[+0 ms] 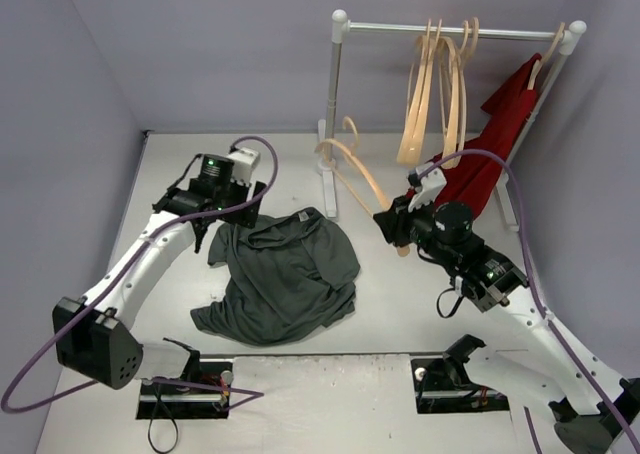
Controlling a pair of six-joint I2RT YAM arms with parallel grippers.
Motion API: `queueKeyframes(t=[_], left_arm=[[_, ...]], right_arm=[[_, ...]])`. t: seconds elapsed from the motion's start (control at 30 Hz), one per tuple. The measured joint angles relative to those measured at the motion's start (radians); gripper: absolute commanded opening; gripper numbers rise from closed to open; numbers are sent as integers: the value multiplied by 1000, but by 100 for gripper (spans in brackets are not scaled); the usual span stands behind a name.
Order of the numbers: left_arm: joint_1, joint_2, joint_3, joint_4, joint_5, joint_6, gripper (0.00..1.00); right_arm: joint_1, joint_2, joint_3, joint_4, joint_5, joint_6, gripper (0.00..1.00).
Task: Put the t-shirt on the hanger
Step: Pick up the hanger from the clothesline, then place the T-shirt on the hanger.
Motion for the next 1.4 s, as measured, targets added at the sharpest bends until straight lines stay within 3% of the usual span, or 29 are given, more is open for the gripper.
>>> queueKeyframes(t=[0.13, 0.27, 0.47, 0.77, 1.0, 1.13, 1.4], left_arm=[[-61, 117, 2, 12, -10, 81, 69], [-85, 259, 48, 8, -19, 134, 59], [-85, 430, 147, 13, -69, 194, 58], [-90, 587, 187, 10, -129, 245, 54], [-90, 620, 187, 5, -150, 257, 51], [-90, 629, 187, 5, -164, 261, 29], [-90, 659, 192, 4, -179, 272, 1]], right_arm=[[5, -41, -74, -12, -50, 6, 0], [5, -99, -125, -18, -80, 8, 0], [5, -192, -156, -20, -103, 9, 0], [5, -282, -187, -21, -97, 23, 0], [5, -305, -195, -23, -73, 35, 0], [5, -306, -195, -26, -67, 35, 0], [5, -317, -196, -34, -66, 38, 0]])
